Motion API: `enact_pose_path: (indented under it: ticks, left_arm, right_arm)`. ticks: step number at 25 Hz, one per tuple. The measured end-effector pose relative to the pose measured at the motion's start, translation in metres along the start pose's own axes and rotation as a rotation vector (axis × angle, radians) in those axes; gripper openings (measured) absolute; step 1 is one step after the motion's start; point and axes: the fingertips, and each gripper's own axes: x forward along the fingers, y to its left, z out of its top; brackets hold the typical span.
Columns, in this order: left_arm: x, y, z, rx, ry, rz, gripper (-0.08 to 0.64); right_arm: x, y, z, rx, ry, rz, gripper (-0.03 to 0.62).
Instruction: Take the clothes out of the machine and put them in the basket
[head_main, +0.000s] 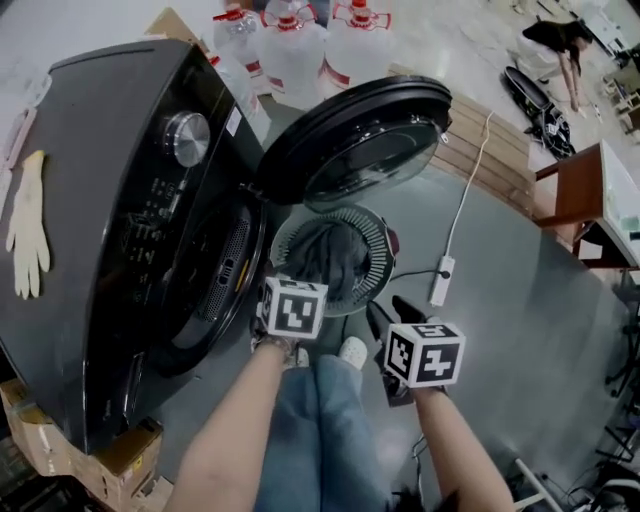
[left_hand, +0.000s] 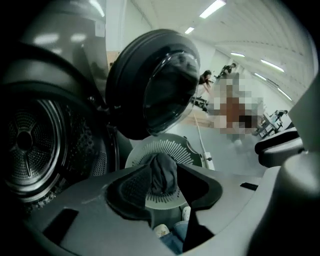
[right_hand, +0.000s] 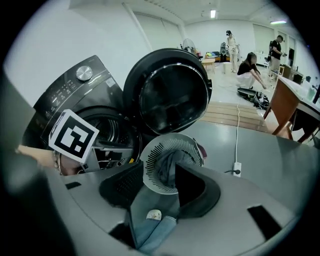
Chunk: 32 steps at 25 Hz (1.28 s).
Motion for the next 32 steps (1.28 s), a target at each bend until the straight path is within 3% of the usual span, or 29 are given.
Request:
enact_pose_path:
  ticks: [4,10,18,23,32]
  left_arm:
    - [-0.031,0.005,0.010,0.099,-0.043,0.010,0.164]
    - [-0.081,0.005,0.031,0.046,-0.110,0.007,0.164]
    - [-0.153,-0.015,0.047,0.163,-0.176,-0.006,0.156]
    - [-0.204,-0.022,0.062,0.184,-0.246,-0.013,0.156]
    - [-0.312,-0.021,0.120,0.185,-0.468,-0.026,0.156]
  right_arm:
    - [-0.020,0.013,0.017,-0.034,-0.014,-0.016,0.201]
    - [-0.062,0.032,0.040,-0.084,-0.033,-0.012,0.201]
    - [-0.108,0.060,0.059,-0.110,-0.059,0.020,0.201]
    - [-0.143,0.076,0.076,-0.145,-0.082,0.029,0.201]
    - [-0.219,0.121,0.128,-0.302,-0.222,0.047,0.199]
